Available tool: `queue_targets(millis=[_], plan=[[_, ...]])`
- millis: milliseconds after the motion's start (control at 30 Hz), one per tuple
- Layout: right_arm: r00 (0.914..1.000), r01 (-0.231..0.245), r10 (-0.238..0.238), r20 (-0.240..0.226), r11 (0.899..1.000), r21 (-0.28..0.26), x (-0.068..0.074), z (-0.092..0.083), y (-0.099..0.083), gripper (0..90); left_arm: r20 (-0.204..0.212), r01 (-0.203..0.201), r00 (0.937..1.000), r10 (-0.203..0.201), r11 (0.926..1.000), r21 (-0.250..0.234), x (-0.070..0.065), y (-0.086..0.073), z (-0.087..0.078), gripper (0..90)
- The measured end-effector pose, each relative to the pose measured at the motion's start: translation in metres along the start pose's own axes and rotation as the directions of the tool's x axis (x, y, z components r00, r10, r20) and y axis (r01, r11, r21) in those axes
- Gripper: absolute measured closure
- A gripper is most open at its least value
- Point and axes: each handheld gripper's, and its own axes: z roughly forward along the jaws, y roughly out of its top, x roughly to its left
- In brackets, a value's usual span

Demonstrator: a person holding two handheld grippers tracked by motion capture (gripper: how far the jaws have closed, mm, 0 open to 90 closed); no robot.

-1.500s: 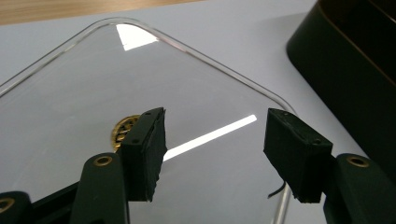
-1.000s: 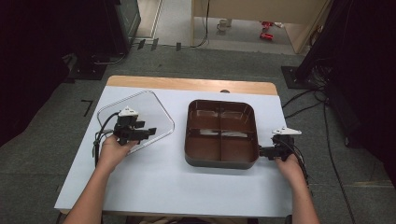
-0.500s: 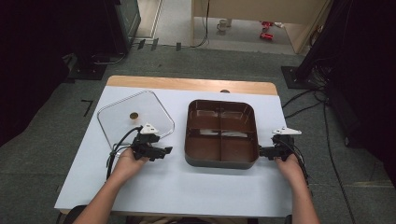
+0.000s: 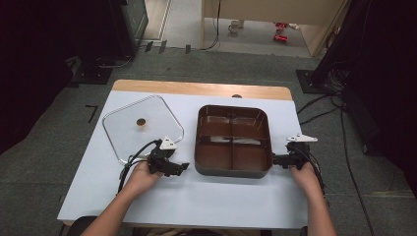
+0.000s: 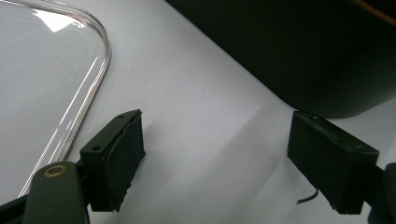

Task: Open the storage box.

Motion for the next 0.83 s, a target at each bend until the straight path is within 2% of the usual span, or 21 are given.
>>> queue_targets(millis=[33,167,233,633,700,833], plan=[[1.0,0.0,0.0,0.0,1.0,0.0,0.0,0.0,0.0,0.0,0.0,0.0,1.0,0.0,1.0,0.0,0.0,0.0,0.0,18.3],[1.0,0.0,0.0,0.0,1.0,0.0,0.0,0.0,0.0,0.0,-0.056,-0.043,0.9976,0.041,0.9987,-0.028,-0.008,-0.006,0.003,17.5],[1.0,0.0,0.0,0.0,1.0,0.0,0.0,0.0,0.0,0.0,-0.07,-0.053,0.9963,0.05,0.9978,-0.041,-0.01,-0.008,0.003,17.0],[1.0,0.0,0.0,0.0,1.0,0.0,0.0,0.0,0.0,0.0,-0.071,-0.053,0.9962,0.049,0.9974,-0.049,-0.01,-0.009,0.004,16.7],[1.0,0.0,0.0,0.0,1.0,0.0,0.0,0.0,0.0,0.0,-0.075,-0.055,0.9959,0.05,0.996,-0.07,-0.01,-0.012,0.004,16.5],[1.0,-0.001,0.001,0.0,1.0,0.0,0.0,0.0,0.0,0.0,-0.079,-0.056,0.9956,0.05,0.996,-0.07,-0.011,-0.012,0.004,16.4]])
